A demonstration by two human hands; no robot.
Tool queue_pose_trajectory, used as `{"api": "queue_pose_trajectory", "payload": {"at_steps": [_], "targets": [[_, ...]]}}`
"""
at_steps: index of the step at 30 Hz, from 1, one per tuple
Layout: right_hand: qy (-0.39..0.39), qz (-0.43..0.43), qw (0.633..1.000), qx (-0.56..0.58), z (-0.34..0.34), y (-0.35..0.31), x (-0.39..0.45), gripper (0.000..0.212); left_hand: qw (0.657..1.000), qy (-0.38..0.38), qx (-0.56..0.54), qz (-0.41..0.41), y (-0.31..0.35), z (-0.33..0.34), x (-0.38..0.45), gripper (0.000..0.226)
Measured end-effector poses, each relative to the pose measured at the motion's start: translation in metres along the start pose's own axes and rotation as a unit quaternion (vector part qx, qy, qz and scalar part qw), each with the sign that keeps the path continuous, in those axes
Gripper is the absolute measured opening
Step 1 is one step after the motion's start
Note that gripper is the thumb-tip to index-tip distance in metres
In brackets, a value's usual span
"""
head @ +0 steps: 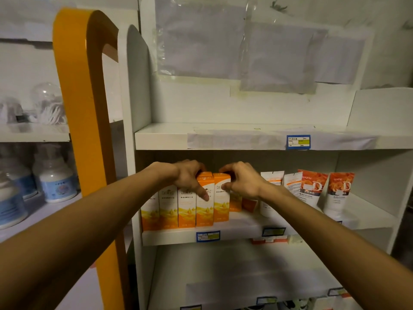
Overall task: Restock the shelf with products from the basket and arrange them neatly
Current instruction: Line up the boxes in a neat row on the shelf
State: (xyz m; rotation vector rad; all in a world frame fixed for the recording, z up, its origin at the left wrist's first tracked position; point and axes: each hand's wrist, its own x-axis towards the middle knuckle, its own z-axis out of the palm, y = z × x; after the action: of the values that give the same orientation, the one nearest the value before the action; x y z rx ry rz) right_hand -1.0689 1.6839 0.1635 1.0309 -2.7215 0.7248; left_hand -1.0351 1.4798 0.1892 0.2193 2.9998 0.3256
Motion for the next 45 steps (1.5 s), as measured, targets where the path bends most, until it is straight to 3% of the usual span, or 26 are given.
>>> {"api": "queue_pose_trajectory", "payload": {"at_steps": [7,16,22,31,45], "targets": [[0.015,0.004,1.0,-0.003,0.005,-0.002,0.0,0.056,1.0,-0.019,0.02,-0.012,0.006,-0.003,0.001,0.069],[0.063,-0.037,0.99,-0.12,-0.003,0.001,-0.002,0.066,0.999,-0.03,-0.025,-0.027,0.014,-0.001,-0.005,0.076],[0.089,-0.008,0.985,-0.147,-0.021,0.018,-0.005,0.054,0.998,0.065,0.019,0.007,0.024,0.005,-0.005,0.08],[0.058,0.035,0.985,-0.161,-0.003,0.039,0.003,0.054,0.992,0.103,0.065,0.033,0.033,0.013,0.003,0.035],[0.074,0.01,0.976,-0.206,-0.004,0.043,-0.003,0.049,0.99,0.132,0.044,-0.007,0.037,0.02,0.01,0.033]]}}
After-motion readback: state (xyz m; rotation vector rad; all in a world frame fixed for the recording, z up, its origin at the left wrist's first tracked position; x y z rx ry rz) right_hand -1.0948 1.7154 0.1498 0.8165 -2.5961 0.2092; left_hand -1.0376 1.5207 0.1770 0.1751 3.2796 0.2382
